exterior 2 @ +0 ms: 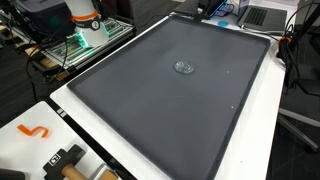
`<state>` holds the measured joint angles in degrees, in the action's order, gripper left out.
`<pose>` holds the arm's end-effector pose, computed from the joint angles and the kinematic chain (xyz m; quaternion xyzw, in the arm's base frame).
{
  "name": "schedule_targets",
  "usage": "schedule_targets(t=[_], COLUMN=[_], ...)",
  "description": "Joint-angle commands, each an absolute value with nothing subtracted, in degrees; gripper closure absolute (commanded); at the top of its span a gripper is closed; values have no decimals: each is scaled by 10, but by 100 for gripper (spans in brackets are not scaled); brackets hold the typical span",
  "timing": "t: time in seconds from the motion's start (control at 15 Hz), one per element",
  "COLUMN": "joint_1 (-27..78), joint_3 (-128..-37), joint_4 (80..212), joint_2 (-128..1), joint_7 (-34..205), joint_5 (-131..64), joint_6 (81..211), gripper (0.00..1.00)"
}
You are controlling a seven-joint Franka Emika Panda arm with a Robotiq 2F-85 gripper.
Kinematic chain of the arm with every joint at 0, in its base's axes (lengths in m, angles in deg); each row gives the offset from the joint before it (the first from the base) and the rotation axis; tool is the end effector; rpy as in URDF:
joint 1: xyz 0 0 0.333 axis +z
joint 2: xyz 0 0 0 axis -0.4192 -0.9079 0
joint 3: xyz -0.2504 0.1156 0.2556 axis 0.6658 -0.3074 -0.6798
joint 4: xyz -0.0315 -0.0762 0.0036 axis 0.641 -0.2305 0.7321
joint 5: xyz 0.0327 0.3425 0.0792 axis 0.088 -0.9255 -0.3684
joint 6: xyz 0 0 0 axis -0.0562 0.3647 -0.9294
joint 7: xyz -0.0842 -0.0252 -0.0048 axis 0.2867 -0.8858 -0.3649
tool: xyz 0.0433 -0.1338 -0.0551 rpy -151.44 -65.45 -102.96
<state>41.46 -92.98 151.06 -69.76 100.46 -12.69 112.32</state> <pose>0.5735 0.1775 0.3853 0.9657 0.1028 -0.0884 0.2217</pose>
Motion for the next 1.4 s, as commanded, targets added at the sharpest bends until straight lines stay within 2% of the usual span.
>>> schedule_targets(t=[0.0, 0.6, 1.33], joint_1=[433, 443, 413], joint_3=[-924, -919, -896], joint_4=[1500, 1495, 1408], joint_2=[-726, -759, -790], joint_7=[1027, 1032, 1022], joint_5=[-94, -80, -144], joint_6=[1136, 1169, 1149], gripper=[0, 0, 0])
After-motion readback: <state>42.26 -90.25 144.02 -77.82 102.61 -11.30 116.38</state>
